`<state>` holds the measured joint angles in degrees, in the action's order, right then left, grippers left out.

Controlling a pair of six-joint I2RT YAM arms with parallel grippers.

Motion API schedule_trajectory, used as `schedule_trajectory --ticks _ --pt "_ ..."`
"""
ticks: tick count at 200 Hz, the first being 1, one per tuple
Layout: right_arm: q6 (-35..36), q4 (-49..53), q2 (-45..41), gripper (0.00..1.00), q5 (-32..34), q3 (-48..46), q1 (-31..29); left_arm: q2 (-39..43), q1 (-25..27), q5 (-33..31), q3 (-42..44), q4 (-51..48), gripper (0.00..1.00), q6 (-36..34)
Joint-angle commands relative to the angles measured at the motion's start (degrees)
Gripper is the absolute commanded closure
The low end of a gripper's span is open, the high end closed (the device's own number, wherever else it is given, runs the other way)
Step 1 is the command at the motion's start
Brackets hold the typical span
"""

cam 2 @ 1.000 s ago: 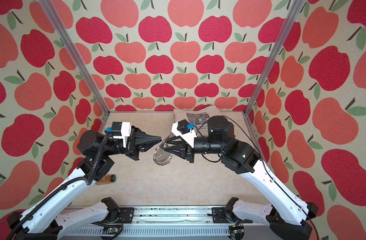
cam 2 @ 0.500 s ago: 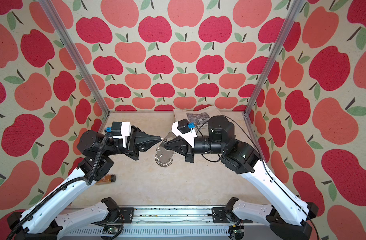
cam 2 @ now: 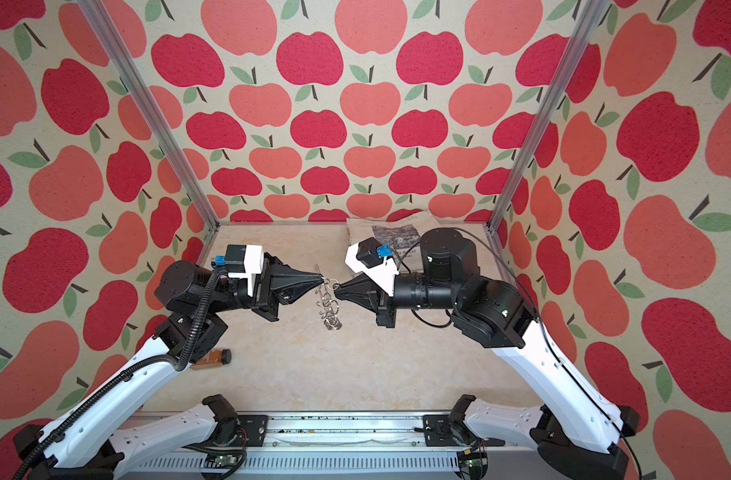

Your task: Put the keys on the keyring

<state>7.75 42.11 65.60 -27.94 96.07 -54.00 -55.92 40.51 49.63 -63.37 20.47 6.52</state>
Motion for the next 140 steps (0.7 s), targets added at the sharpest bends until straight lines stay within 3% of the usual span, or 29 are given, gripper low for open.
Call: schedule_trajectory --ticks 1,140 --pt "3.76 7.48 1.67 1.00 1.91 4.35 -0.41 -0.09 -0.08 1.25 -2.10 -0.26 1.00 -1.40" --pt "9.20 16.92 6.34 1.00 7.38 14.04 -0.41 -0.06 1.11 0.91 -2.02 -3.85 1.00 -3.73"
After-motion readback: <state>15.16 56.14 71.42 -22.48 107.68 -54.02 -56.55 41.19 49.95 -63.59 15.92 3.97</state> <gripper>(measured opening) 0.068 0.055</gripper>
